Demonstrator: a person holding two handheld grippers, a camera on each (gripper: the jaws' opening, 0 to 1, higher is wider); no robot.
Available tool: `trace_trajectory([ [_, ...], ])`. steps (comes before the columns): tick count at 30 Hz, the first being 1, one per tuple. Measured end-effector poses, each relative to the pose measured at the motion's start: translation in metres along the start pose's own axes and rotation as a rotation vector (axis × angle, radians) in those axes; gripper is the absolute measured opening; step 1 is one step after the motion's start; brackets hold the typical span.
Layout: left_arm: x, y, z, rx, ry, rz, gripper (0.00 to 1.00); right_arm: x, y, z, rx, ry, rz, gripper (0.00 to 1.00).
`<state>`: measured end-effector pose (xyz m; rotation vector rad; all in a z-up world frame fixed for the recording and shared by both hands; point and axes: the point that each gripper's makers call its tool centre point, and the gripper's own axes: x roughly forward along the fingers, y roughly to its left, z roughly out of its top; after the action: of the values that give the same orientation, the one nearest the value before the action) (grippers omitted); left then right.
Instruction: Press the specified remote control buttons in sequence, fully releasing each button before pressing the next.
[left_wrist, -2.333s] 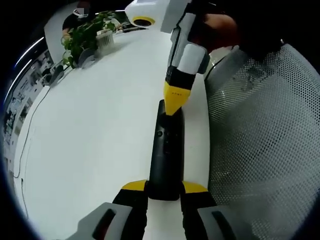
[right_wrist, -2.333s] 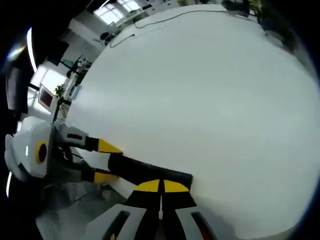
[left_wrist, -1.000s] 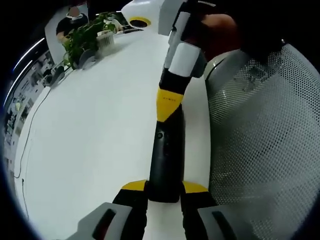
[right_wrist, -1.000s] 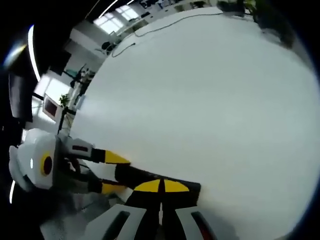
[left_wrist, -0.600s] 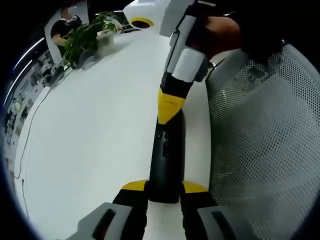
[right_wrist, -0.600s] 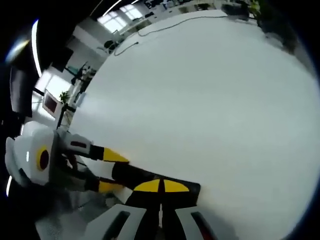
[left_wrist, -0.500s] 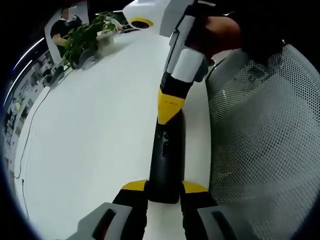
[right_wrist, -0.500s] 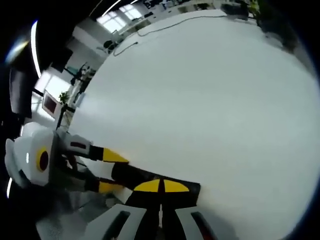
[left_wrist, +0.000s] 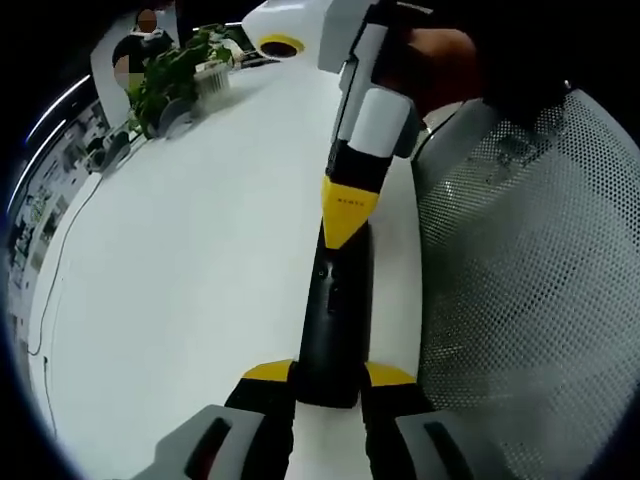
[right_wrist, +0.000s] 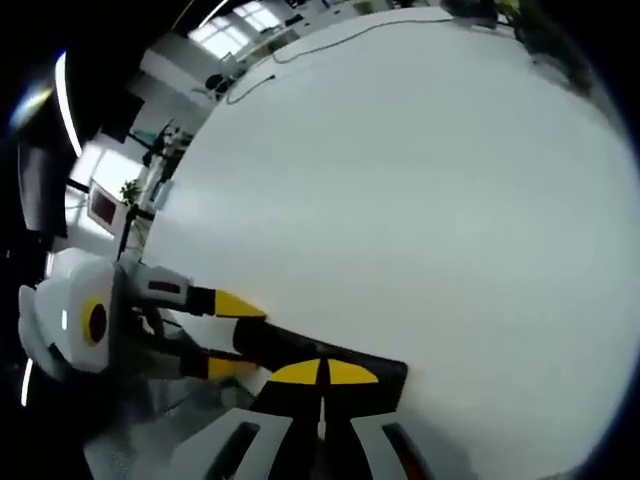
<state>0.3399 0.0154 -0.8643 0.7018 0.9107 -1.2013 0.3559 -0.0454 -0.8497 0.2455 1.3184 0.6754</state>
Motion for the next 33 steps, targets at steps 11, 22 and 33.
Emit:
trace_trajectory([
  [11,0.0,0.0,0.0,-0.001,0.0,0.001,0.25,0.001,0.005,-0.008,-0.013,0.042,0.014,0.0],
  [22,0.0,0.0,0.0,0.0,-0.001,0.0,0.25,0.004,0.003,-0.011,-0.019,0.061,0.004,0.0],
  [33,0.001,-0.001,0.001,0.015,0.011,-0.005,0.25,0.005,0.001,-0.011,-0.007,0.06,-0.019,0.0],
])
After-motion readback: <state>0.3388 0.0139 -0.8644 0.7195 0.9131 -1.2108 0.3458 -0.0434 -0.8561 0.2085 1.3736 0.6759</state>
